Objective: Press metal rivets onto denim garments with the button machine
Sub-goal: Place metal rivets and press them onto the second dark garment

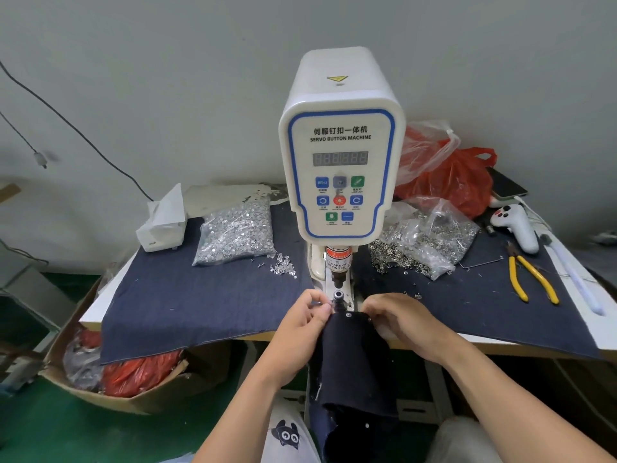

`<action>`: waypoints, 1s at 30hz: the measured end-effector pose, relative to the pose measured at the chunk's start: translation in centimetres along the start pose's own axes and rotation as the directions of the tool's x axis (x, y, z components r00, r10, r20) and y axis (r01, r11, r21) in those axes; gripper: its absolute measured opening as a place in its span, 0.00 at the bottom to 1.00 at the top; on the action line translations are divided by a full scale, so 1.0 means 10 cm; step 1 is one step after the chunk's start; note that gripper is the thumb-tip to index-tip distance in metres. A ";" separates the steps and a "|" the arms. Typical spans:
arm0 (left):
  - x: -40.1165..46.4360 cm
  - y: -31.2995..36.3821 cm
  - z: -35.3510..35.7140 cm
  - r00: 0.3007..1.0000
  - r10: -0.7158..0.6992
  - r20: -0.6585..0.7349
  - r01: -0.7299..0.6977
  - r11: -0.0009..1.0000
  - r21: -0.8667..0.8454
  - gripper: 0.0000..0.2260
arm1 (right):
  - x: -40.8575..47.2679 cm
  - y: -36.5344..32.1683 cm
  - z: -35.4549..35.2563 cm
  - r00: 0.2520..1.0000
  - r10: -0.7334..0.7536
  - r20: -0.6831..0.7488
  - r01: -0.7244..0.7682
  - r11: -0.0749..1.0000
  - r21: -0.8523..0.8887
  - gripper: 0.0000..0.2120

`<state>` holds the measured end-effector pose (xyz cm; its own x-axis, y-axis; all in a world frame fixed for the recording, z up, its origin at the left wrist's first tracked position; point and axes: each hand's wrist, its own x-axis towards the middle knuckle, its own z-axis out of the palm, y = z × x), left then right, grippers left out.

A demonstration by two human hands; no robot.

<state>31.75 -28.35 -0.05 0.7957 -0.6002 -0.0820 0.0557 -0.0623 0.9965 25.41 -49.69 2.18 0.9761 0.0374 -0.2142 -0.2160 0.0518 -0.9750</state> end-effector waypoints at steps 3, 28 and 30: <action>-0.08 0.10 0.05 0.994 0.095 0.061 -0.101 0.989 0.110 0.06 | -0.07 -0.11 0.09 0.989 0.001 0.147 0.036 0.969 -0.244 0.22; -0.23 0.40 -0.19 0.999 -0.035 0.016 0.037 0.994 -0.107 0.10 | -0.34 -0.16 -0.21 0.987 -0.161 0.008 0.143 0.852 -0.504 0.09; -0.20 0.43 -0.14 0.999 -0.042 0.020 0.044 0.994 -0.100 0.07 | -0.40 -0.19 -0.13 0.936 -0.352 0.007 0.290 0.760 -0.582 0.08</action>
<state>31.28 -26.28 4.41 0.7805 -0.6126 -0.1246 0.1509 -0.0088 0.9885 21.99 -51.22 4.85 0.9894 0.0233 0.1433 0.1337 -0.5309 -0.8368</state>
